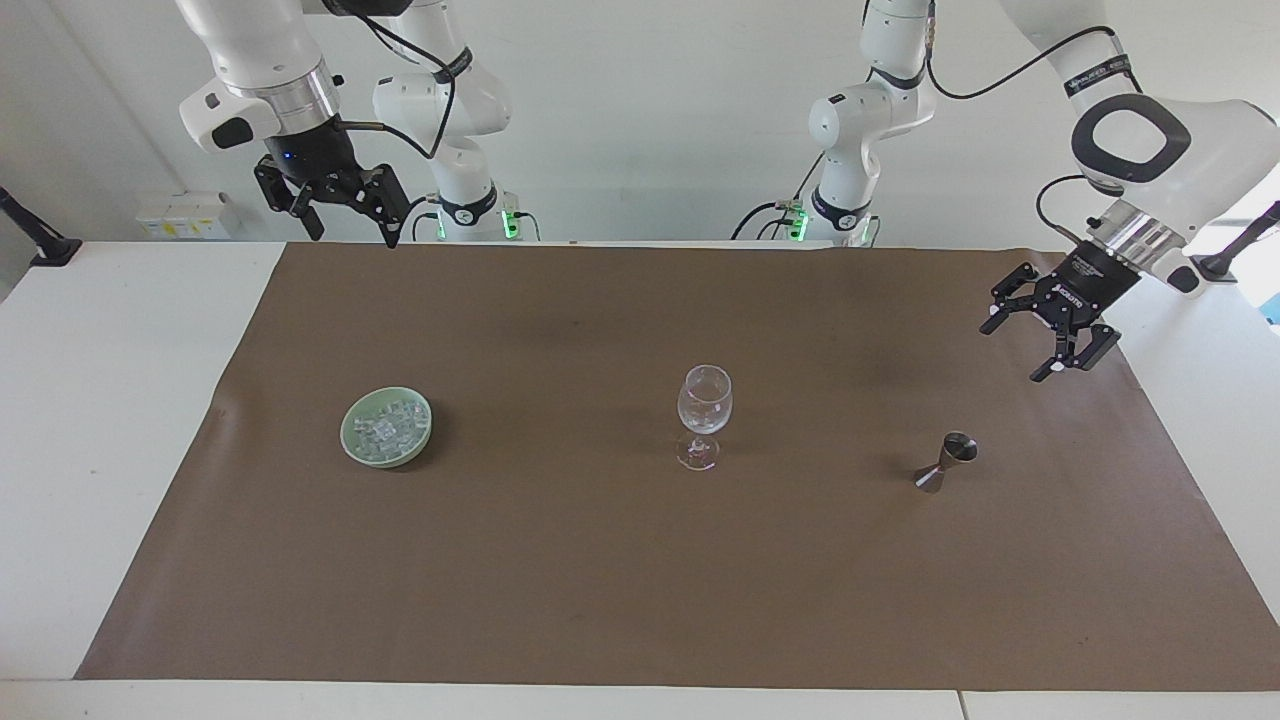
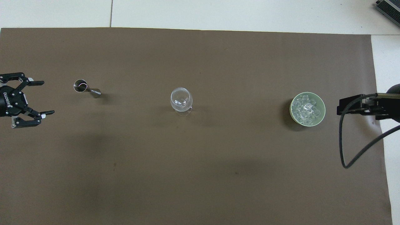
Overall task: Pour wine and add ice with both arms
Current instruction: 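Open the left gripper and move it toward the silver jigger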
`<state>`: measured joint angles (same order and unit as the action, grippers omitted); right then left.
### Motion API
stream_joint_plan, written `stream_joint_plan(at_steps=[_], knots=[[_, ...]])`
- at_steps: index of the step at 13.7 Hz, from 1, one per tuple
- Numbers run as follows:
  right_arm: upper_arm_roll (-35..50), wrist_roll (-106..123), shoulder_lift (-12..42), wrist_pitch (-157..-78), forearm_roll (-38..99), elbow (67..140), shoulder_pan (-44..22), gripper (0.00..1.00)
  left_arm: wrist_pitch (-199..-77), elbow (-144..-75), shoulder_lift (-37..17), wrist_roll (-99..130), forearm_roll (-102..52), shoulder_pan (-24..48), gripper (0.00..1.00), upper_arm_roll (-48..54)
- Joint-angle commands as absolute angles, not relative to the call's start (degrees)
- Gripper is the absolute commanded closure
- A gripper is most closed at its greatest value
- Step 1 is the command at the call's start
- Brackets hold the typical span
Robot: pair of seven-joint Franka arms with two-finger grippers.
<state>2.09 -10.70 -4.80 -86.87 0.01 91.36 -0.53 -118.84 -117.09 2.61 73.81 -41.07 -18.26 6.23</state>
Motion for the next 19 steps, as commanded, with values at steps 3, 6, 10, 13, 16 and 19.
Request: stream_joint_plan(at_steps=[3,6,10,13,16,19], knots=[[1.67,-10.81,-6.06,-87.54,-0.18,92.72,-0.88,0.0,-125.85,-122.34,1.32,73.83,-49.11,-19.69,0.0,6.59],[1.67,-10.81,-5.98,-87.63,-0.18,92.72,-0.88,0.0,-129.54,-124.8,0.62,73.83,-54.66,-20.74,0.0,6.59],[1.67,-10.81,-6.06,-87.54,-0.18,92.72,-0.88,0.0,-130.96,-125.51,-1.92,73.74,-55.37,-20.39,0.0,6.68],[1.67,-10.9,-6.06,-87.54,-0.18,92.81,-0.97,0.0,-130.96,-125.77,-4.39,73.48,-56.07,-20.48,0.0,6.68],[1.67,-10.9,-6.06,-87.54,-0.18,92.72,-0.88,0.0,-132.09,-127.44,-5.18,71.56,-60.53,-20.22,0.0,6.77],[1.67,-10.81,-6.06,-87.54,-0.18,92.72,-0.88,0.0,-132.1,-128.06,-7.29,66.2,-66.16,-19.95,0.0,6.77]])
